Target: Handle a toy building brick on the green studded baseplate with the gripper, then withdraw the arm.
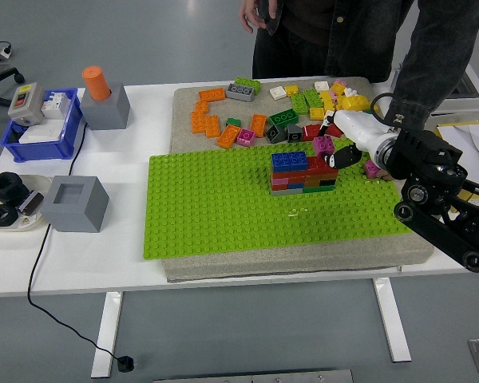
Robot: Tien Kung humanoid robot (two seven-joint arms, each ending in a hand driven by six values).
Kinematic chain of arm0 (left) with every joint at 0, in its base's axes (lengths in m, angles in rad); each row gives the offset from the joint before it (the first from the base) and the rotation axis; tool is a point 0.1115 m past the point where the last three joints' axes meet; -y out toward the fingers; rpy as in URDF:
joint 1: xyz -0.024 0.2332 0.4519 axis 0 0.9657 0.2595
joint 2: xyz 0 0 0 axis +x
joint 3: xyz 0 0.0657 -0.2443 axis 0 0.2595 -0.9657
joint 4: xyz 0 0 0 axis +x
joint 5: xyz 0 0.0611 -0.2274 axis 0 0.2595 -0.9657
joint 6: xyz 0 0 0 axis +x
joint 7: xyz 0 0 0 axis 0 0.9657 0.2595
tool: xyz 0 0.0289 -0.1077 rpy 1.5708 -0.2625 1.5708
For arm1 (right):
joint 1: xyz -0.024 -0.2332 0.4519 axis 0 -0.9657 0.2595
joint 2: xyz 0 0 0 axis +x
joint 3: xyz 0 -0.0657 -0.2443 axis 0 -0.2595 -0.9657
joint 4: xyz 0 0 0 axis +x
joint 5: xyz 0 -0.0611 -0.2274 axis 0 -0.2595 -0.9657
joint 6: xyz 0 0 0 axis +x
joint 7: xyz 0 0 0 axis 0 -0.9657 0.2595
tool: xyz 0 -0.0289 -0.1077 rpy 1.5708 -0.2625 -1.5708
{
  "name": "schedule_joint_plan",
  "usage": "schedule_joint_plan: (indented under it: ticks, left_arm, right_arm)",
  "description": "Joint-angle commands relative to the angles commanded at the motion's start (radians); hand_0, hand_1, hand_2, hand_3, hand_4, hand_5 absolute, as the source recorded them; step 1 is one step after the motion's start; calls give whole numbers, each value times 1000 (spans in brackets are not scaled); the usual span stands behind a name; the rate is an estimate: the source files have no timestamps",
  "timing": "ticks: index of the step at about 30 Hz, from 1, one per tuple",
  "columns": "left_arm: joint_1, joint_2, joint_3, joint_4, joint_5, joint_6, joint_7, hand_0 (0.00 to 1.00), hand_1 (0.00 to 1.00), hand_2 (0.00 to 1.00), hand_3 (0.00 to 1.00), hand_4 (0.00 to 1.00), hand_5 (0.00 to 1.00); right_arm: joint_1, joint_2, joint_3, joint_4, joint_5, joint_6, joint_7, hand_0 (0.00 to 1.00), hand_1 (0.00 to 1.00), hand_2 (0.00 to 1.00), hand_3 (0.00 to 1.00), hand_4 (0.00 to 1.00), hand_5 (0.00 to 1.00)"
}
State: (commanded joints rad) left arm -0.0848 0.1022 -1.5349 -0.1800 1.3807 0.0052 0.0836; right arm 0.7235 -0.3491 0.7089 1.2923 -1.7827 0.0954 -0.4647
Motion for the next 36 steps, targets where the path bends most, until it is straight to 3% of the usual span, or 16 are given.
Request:
schedule_joint_plan:
  ticks: [36]
  left_arm:
    - [-1,0,-2,0,3,0,-1,629,587,550,578,619,220]
  right_arm:
    - [-13,32,-5,-5,8,2,-10,903,865,883,551,597,113]
